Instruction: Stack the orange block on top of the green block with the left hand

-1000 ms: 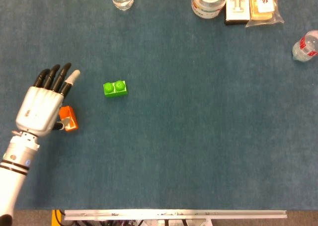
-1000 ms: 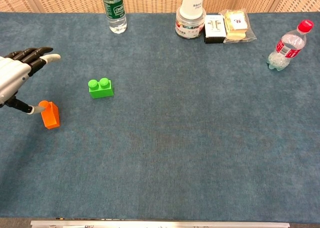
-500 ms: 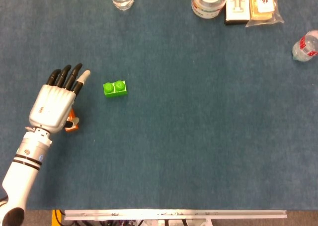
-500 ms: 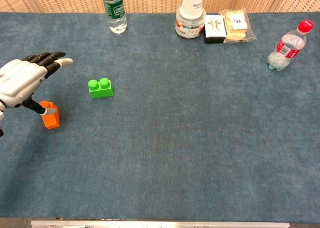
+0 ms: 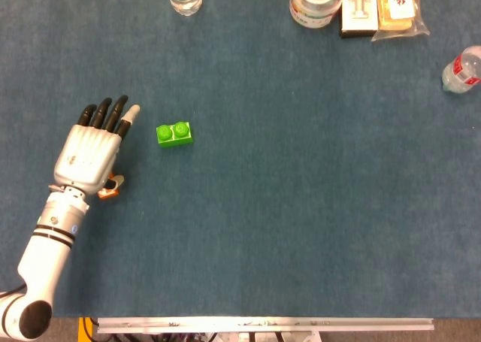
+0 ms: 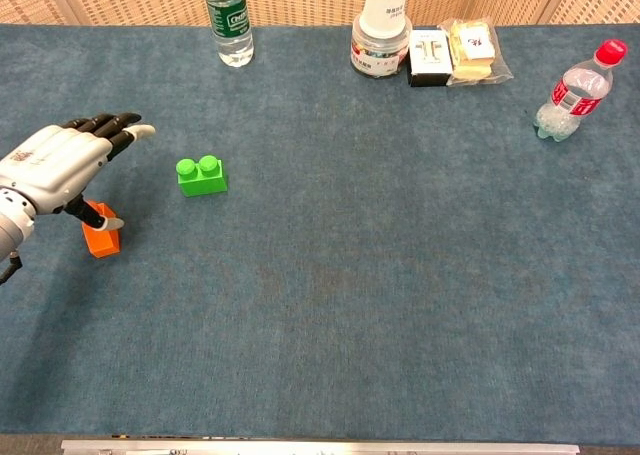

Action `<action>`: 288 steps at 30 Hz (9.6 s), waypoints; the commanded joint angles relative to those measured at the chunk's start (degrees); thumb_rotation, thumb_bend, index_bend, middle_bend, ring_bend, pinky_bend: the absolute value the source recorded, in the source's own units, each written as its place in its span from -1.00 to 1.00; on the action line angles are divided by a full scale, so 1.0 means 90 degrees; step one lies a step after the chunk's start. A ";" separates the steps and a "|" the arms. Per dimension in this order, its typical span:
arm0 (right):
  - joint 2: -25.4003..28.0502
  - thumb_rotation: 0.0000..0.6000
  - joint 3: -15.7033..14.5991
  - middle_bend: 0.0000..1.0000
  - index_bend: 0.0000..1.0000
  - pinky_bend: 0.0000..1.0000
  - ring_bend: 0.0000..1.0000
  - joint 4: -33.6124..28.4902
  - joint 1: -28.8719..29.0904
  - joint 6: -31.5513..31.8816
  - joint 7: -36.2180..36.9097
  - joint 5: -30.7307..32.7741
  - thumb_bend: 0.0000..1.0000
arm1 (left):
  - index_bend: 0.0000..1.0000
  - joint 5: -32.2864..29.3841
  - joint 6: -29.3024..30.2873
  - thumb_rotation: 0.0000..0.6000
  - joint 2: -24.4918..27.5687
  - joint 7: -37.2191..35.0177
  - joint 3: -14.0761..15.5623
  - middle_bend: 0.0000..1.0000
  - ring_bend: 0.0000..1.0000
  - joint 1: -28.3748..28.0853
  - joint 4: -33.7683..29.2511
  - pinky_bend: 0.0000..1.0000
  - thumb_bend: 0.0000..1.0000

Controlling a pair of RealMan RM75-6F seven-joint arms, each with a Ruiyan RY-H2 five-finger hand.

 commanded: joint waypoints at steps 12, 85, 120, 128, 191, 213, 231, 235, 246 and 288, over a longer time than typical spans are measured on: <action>0.0005 1.00 0.0002 -0.55 -0.42 -0.38 -0.81 -0.0008 0.0001 -0.0015 0.0000 0.0014 -0.84 | -1.00 -0.0275 0.0014 1.00 -0.0077 0.0152 0.0170 -1.00 -1.00 -0.0068 0.0153 -0.78 -0.97; 0.0044 1.00 -0.0010 -0.55 -0.42 -0.38 -0.81 -0.0054 -0.0019 -0.0027 -0.0013 0.0034 -0.84 | -0.25 -0.0308 -0.0515 1.00 0.0925 -0.1307 0.0558 -1.00 -1.00 0.0115 -0.0008 -0.78 -0.35; 0.0059 1.00 -0.0002 -0.55 -0.42 -0.38 -0.81 -0.0065 -0.0027 -0.0019 -0.0001 0.0051 -0.85 | 0.07 -0.0602 -0.0396 1.00 0.1273 -0.0774 0.0524 -1.00 -1.00 -0.0118 -0.0637 -0.78 -0.34; 0.0098 1.00 0.0011 -0.55 -0.42 -0.38 -0.81 -0.0069 -0.0045 0.0020 0.0070 0.0039 -0.84 | 0.07 -0.1241 -0.0421 1.00 0.1718 0.0168 0.0161 -1.00 -1.00 -0.0646 -0.1615 -0.78 -0.34; 0.0341 1.00 0.0039 -0.55 -0.42 -0.38 -0.81 -0.0135 -0.0142 0.0160 0.0519 -0.0096 -0.85 | 0.10 -0.6544 0.1402 1.00 -0.0072 0.2143 -0.0888 -1.00 -1.00 -0.3735 -0.2151 -0.77 -0.34; 0.0361 1.00 0.0044 -0.55 -0.42 -0.38 -0.81 -0.0143 -0.0149 0.0168 0.0537 -0.0097 -0.85 | 0.10 -0.6735 0.1191 1.00 -0.0294 0.2100 -0.0961 -1.00 -1.00 -0.3883 -0.1826 -0.77 -0.34; 0.0359 1.00 0.0041 -0.55 -0.42 -0.38 -0.81 -0.0144 -0.0142 0.0151 0.0528 -0.0094 -0.84 | 0.10 -0.6724 0.1023 1.00 -0.0306 0.1976 -0.0874 -1.00 -1.00 -0.3861 -0.1694 -0.77 -0.34; 0.0363 1.00 0.0040 -0.55 -0.42 -0.38 -0.81 -0.0146 -0.0147 0.0162 0.0537 -0.0103 -0.84 | 0.10 -0.6716 0.1033 1.00 -0.0328 0.1958 -0.0859 -1.00 -1.00 -0.3860 -0.1659 -0.77 -0.34; 0.0366 1.00 0.0044 -0.55 -0.42 -0.38 -0.81 -0.0151 -0.0151 0.0170 0.0538 -0.0100 -0.85 | 0.11 -0.6520 0.1086 1.00 -0.0455 0.1902 -0.0750 -1.00 -1.00 -0.3814 -0.1586 -0.77 -0.34; 0.0370 1.00 0.0043 -0.55 -0.42 -0.38 -0.81 -0.0188 -0.0156 0.0144 0.0393 -0.0028 -0.85 | -0.74 -0.2889 0.2277 1.00 0.1186 0.0534 0.0499 -1.00 -1.00 -0.2232 -0.3378 -0.77 -0.34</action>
